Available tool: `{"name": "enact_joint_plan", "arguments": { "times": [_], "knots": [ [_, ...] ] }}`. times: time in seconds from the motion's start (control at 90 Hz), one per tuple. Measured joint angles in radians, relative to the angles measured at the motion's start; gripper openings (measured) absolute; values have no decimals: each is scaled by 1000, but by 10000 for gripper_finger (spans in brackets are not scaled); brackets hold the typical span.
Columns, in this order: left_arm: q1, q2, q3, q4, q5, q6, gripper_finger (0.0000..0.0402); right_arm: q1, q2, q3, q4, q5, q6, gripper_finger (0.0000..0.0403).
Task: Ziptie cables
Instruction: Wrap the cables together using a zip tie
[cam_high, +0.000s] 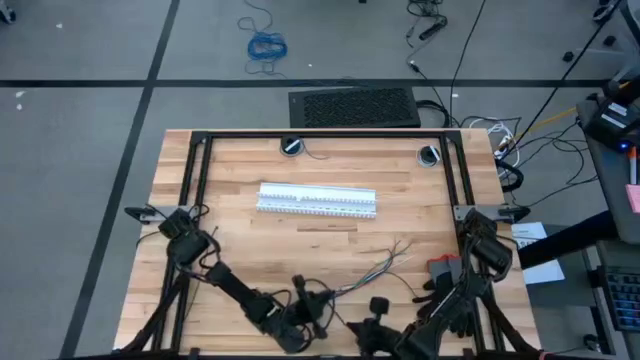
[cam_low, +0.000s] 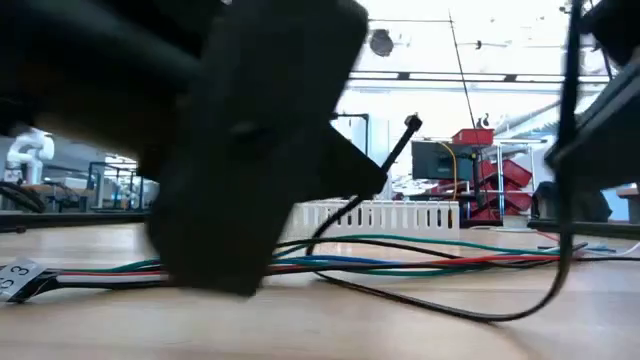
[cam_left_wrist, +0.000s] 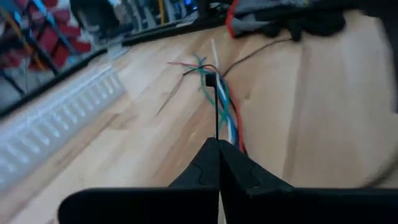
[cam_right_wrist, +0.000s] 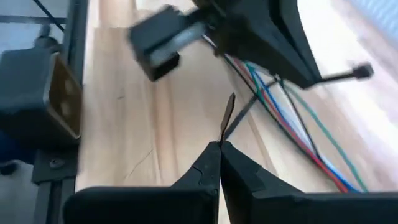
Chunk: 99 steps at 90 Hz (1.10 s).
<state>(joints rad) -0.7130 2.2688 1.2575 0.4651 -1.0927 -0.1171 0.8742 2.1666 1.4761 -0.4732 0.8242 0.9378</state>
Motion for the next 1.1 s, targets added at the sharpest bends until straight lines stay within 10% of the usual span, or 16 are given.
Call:
{"name": "enact_joint_plan", "arguments": {
  "times": [0.667,1.1],
  "knots": [
    [-51,-12,-5,65,-68,549,0,-160,-132,0,28,-446,-136,0],
    [-105,-26,-40,75,-171,571,0,-256,-137,-153,271,-732,-150,0]
  ]
}}
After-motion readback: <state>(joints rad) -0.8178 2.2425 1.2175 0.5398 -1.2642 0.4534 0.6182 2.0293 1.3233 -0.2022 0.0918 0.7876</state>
